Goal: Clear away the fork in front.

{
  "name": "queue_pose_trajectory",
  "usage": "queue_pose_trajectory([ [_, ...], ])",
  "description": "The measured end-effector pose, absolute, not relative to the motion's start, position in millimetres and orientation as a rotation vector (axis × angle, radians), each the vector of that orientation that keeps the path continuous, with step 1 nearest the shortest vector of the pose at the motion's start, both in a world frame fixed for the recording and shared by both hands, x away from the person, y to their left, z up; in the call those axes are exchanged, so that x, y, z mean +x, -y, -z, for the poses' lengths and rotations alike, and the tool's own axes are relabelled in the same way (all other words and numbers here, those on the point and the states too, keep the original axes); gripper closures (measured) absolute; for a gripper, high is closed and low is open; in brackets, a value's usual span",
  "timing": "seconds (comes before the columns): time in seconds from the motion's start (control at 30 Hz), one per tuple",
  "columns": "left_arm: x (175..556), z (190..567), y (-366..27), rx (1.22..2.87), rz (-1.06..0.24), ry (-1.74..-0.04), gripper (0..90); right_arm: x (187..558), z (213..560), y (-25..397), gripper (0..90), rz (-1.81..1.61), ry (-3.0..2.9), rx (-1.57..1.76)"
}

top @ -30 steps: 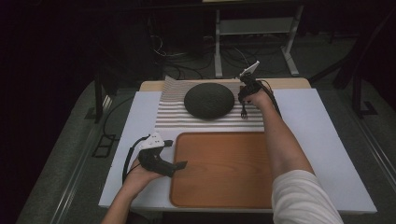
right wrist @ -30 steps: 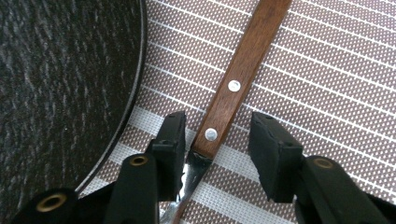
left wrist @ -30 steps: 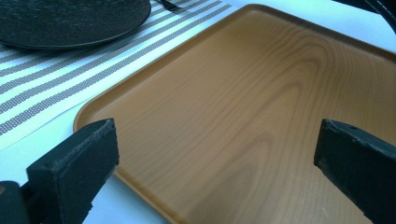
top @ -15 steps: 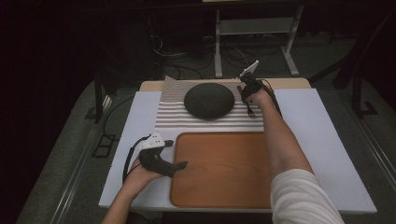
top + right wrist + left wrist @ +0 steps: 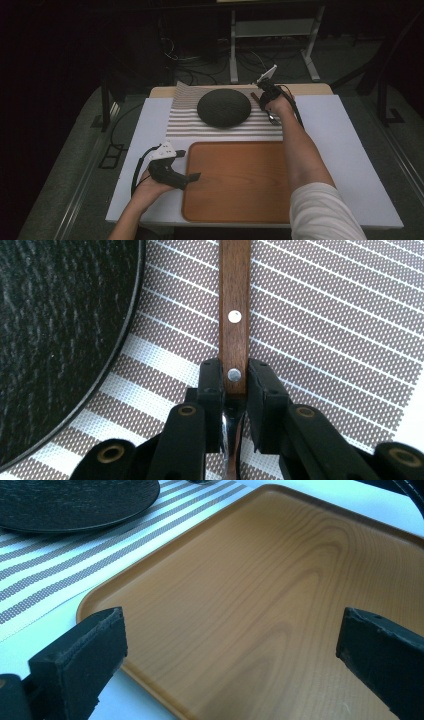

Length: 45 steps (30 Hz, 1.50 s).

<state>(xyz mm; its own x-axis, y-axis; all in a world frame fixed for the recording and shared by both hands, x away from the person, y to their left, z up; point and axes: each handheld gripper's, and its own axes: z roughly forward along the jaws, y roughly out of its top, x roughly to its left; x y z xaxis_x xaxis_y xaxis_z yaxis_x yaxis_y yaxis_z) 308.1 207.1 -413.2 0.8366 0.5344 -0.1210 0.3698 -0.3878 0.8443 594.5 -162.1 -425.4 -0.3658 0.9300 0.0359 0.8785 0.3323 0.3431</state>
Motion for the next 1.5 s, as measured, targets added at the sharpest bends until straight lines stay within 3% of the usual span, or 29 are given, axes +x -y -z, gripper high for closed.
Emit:
queue_pose_trajectory([
  [0.7, 307.8, 413.8, -205.4, 2.028, -0.209, -0.665, 0.0, 557.5, 388.6, 199.0, 77.0, -0.778, -2.414, 1.641],
  [1.5, 308.1, 414.5, -201.6, 2.026, -0.245, -0.684, 0.0, 428.6, 361.5, 213.4, 76.8, -1.216, -2.428, 1.269],
])
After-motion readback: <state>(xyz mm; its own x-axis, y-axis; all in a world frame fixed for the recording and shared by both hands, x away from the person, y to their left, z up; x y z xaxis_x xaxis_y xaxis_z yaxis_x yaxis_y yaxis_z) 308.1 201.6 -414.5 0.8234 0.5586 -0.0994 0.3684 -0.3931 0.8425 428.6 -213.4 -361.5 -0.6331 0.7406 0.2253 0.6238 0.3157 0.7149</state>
